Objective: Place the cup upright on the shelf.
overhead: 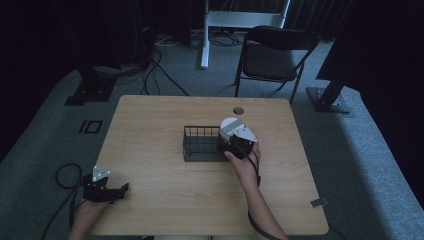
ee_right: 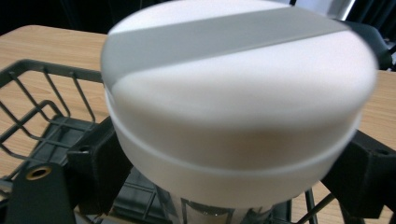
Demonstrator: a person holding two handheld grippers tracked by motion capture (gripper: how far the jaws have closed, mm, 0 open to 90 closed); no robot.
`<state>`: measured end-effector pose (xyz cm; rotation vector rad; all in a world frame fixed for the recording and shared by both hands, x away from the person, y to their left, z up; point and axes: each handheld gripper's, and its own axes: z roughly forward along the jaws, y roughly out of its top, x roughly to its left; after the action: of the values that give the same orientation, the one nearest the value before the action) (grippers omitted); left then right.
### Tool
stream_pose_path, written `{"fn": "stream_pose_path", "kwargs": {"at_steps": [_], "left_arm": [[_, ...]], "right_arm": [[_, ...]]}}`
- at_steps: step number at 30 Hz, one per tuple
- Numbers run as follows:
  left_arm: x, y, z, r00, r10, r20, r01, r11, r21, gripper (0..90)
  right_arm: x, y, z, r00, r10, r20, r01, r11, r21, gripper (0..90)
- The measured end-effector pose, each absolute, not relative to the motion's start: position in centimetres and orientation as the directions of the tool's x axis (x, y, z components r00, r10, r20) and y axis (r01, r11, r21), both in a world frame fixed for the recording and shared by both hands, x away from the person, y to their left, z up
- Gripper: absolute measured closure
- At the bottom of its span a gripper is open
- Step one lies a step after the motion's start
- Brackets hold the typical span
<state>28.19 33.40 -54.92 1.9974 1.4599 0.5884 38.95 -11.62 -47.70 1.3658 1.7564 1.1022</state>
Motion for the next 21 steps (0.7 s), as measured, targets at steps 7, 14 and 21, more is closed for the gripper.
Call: {"fn": "stream_pose_path", "kwargs": {"at_steps": [7, 14, 21], "left_arm": [[28.2, 33.4, -54.9, 0.3, 0.954, 0.008, 0.693, -0.224, 0.685, 0.1], [28.2, 33.4, -54.9, 0.3, 0.954, 0.008, 0.693, -0.224, 0.685, 0.1], [28.2, 33.4, -54.9, 0.3, 0.954, 0.008, 0.693, -0.224, 0.685, 0.1]], "right_arm": [[38.3, -12.1, -47.5, -0.278, 0.961, -0.002, 0.421, 0.124, 0.899, 12.0], [37.8, -12.5, -47.3, -0.3, 0.954, 0.004, 0.42, 0.129, 0.899, 12.0], [37.0, -13.2, -47.3, -0.308, 0.951, -0.002, 0.418, 0.138, 0.898, 12.0]]}}
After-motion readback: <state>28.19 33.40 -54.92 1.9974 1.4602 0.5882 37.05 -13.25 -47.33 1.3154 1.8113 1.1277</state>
